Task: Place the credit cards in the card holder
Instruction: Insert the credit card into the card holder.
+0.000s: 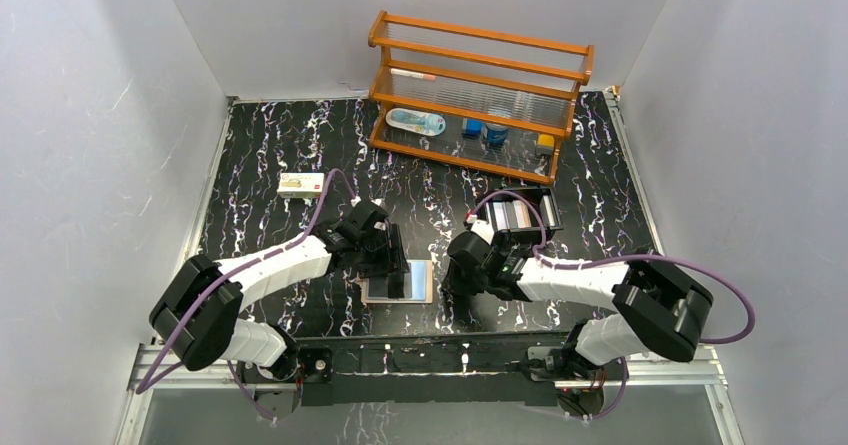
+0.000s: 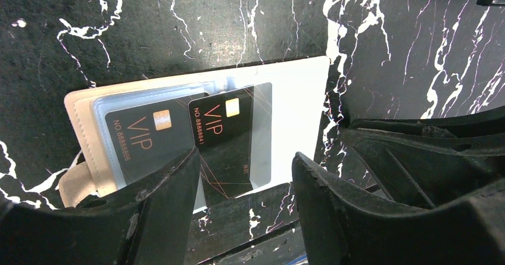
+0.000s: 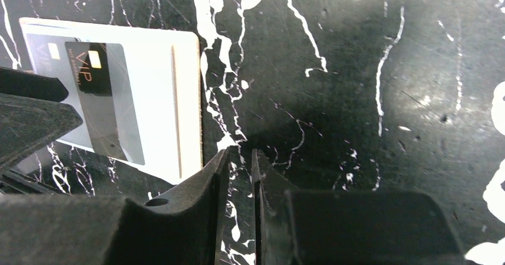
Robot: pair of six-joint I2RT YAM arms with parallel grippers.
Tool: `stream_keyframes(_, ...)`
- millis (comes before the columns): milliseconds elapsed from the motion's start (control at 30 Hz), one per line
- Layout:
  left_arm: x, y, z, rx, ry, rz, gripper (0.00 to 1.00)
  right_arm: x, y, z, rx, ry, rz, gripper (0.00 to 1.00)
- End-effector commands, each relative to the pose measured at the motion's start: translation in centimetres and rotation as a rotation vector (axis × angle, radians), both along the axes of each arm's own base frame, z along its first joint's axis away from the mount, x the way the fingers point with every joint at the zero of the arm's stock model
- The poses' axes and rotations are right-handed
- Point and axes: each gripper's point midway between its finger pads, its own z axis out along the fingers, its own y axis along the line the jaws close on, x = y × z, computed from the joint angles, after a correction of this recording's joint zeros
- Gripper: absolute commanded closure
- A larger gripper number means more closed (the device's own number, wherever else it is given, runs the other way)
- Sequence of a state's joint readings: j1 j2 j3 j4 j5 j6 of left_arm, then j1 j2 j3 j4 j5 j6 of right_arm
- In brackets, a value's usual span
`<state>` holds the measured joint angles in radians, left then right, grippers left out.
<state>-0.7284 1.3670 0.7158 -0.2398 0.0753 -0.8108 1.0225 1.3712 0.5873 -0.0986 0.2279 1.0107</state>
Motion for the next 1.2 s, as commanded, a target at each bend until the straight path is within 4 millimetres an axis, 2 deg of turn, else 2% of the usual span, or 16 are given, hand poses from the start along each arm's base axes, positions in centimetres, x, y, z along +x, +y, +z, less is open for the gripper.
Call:
stream_keyframes(0,0.2,-0.2,0.5,-0.003,-0.011,-0.004,0.43,0.7,1.8,0.7,0.043,-0.023,0.020,0.71)
stream_keyframes(367,0.0,0.4,-1.4,0.055,0.030,0.004,0.42,0.8,2.6,0.4,0.044,-0.014,0.036,0.72)
stream_keyframes(500,-0.1,-0.5,-1.7,0.028,0.045,-0.011,0.42,0.7,2.6,0.1,0.042,-0.010,0.037,0.72)
stream_keyframes(700,-1.0,-3.5,-0.8,-0.116,0.077,-0.026,0.42,0.8,3.1,-1.0,0.045,-0.001,0.043,0.73)
stream_keyframes(800,-2.0,-5.3,0.0,-0.212,0.099,-0.022,0.42,0.8,2.9,-1.3,0.047,0.001,0.029,0.73)
stream_keyframes(867,-1.9,-6.1,0.5,-0.237,0.094,-0.028,0.42,0.8,2.6,-1.1,0.046,-0.001,0.019,0.73)
stream_keyframes(1000,-1.5,-6.0,1.5,-0.235,0.059,-0.037,0.43,0.8,1.5,-0.2,0.022,-0.019,-0.010,0.72)
stream_keyframes(1167,-1.2,-4.4,2.7,-0.162,0.022,-0.022,0.41,0.9,0.3,2.0,0.042,-0.059,-0.042,0.64)
